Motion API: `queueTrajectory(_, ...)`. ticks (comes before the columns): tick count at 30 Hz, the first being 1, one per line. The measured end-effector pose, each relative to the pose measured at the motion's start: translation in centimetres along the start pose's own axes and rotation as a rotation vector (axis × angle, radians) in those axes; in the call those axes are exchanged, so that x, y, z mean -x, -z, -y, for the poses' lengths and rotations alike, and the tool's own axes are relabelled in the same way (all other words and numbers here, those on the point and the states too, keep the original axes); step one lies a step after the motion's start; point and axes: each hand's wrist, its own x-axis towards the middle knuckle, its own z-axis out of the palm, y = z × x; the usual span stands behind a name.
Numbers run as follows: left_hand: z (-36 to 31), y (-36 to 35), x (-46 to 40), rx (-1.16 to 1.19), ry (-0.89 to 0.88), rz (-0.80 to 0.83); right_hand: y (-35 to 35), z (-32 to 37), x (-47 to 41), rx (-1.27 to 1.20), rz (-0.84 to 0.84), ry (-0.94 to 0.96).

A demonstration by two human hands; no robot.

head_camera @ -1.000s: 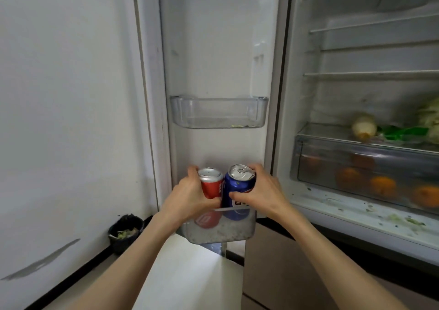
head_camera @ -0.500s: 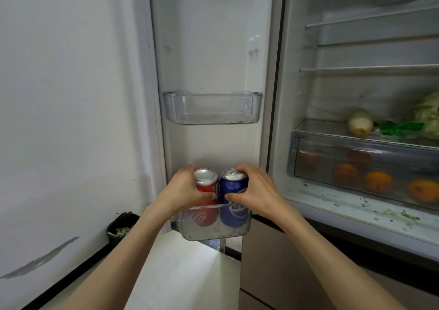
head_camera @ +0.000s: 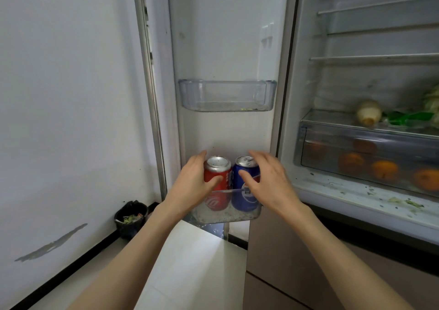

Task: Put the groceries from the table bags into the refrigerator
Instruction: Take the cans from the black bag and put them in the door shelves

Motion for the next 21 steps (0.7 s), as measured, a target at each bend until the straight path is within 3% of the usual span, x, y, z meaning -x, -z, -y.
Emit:
queueTrajectory(5,1.8,3.4,4.1,-0.026,-0.185,-0.075,-0.7,5.1,2.0,0.045,-0.053,0.154)
queueTrajectory(9,6.4,8.4,9.0,-0.208,-0.236,-0.189,-3.4,11.2,3.8,0.022,-0.039,0.264)
queueTrajectory(14,14.0,15.9,16.8,-0.441,-0.077,-0.193,-9.7,21.0,6.9,-0.007,0.031,0.370)
queueTrajectory(21,25.0,23.6,32.6,-0.549,0.321,-0.123,-20.6,34.3,14.2,-0.084,0.251,0.473)
